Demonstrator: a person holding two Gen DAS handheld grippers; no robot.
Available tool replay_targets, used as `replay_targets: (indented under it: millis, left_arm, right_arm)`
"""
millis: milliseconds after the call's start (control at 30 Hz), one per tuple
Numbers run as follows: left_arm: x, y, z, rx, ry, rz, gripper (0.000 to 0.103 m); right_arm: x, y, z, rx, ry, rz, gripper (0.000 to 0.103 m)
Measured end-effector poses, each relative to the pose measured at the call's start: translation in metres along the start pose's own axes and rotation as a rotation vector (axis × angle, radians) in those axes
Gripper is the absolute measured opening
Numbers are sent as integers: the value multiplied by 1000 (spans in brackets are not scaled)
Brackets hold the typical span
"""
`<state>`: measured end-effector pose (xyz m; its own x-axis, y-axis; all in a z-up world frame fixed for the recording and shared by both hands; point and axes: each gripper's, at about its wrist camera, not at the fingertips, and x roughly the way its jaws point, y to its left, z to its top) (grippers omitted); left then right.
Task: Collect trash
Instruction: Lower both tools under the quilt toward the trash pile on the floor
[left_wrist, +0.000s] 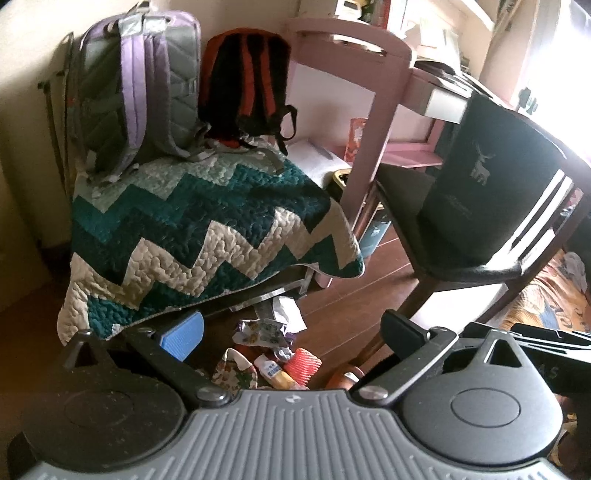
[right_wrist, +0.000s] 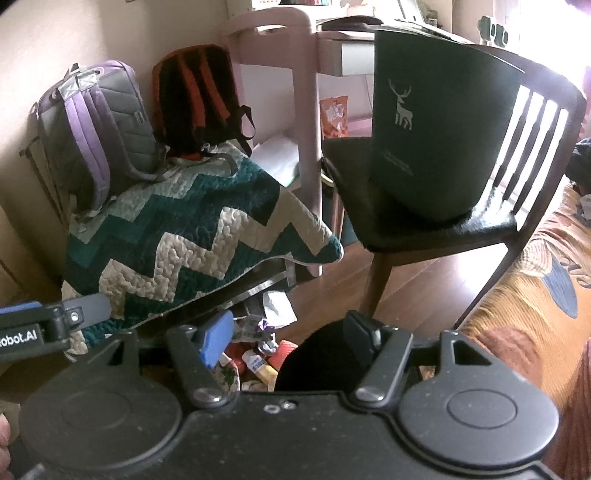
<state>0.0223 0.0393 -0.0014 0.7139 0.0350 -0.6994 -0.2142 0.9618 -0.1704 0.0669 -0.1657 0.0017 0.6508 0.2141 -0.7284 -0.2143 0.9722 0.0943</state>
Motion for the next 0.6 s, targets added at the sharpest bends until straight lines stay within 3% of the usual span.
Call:
replay_targets:
  millis: [167, 300, 400, 600]
  left_arm:
    - [38, 44, 2, -35, 25, 23, 103]
    - [71, 80, 1, -73, 7, 95, 103]
    - [106, 103, -4, -119, 56, 118, 103]
    - [175, 113, -24, -60, 92, 175, 103]
  right_arm:
    - [39, 11, 11, -20, 65, 65, 66]
    - [83, 26, 18, -80, 84, 121, 66]
    - [122, 40, 22, -161, 101, 151, 66]
    - [213, 52, 34, -201, 180, 221, 66]
